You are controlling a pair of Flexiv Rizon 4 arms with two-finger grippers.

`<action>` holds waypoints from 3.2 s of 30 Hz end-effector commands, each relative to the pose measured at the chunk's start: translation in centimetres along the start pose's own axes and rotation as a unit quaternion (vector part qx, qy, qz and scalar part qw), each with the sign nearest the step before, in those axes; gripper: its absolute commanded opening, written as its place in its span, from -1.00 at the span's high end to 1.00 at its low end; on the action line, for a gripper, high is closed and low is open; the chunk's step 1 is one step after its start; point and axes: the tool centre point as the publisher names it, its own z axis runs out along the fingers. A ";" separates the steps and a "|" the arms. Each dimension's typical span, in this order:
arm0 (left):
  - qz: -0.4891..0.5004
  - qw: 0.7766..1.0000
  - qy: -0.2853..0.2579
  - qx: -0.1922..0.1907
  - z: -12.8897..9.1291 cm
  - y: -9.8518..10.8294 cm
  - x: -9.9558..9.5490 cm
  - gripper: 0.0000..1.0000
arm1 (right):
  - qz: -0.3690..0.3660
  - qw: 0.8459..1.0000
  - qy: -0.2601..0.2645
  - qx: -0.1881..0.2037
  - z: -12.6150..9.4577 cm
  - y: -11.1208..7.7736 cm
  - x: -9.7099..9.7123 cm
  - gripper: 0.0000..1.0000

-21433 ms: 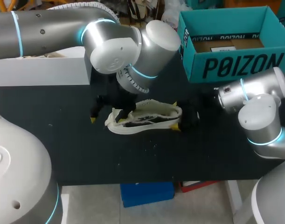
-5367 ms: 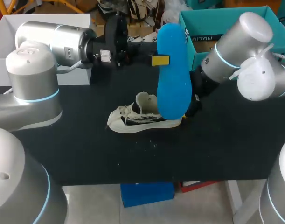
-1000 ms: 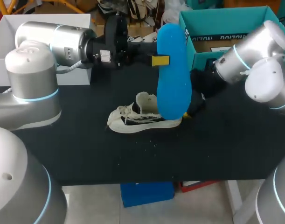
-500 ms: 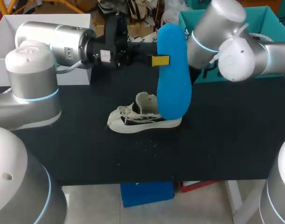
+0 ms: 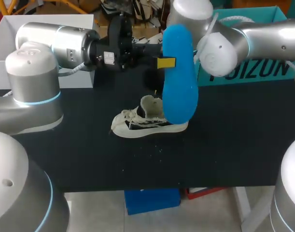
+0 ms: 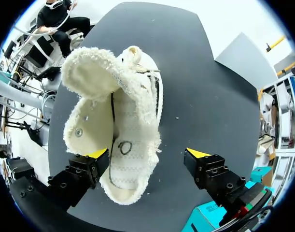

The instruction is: Take the shoe out of the shoebox, open the shoe tongue, remove and reinsert the insole, then place the shoe into the shoebox

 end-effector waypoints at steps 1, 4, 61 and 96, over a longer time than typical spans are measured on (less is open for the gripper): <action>0.001 1.000 -0.002 0.001 0.2 0.1 0.0 1.00 | -0.001 0.998 0.005 0.070 0.8 1.2 -0.5 -1.00; 0.001 1.000 -0.002 0.001 0.2 0.1 0.0 1.00 | -0.003 0.997 0.008 0.071 1.1 1.5 -0.6 -1.00; 0.001 1.000 -0.002 0.001 0.2 0.1 0.0 1.00 | 0.545 0.809 -0.069 0.211 -9.5 -2.0 -3.2 1.00; 0.001 1.000 -0.002 0.001 0.2 0.1 0.0 1.00 | 0.813 0.534 -0.095 0.212 -4.8 0.0 -2.3 1.00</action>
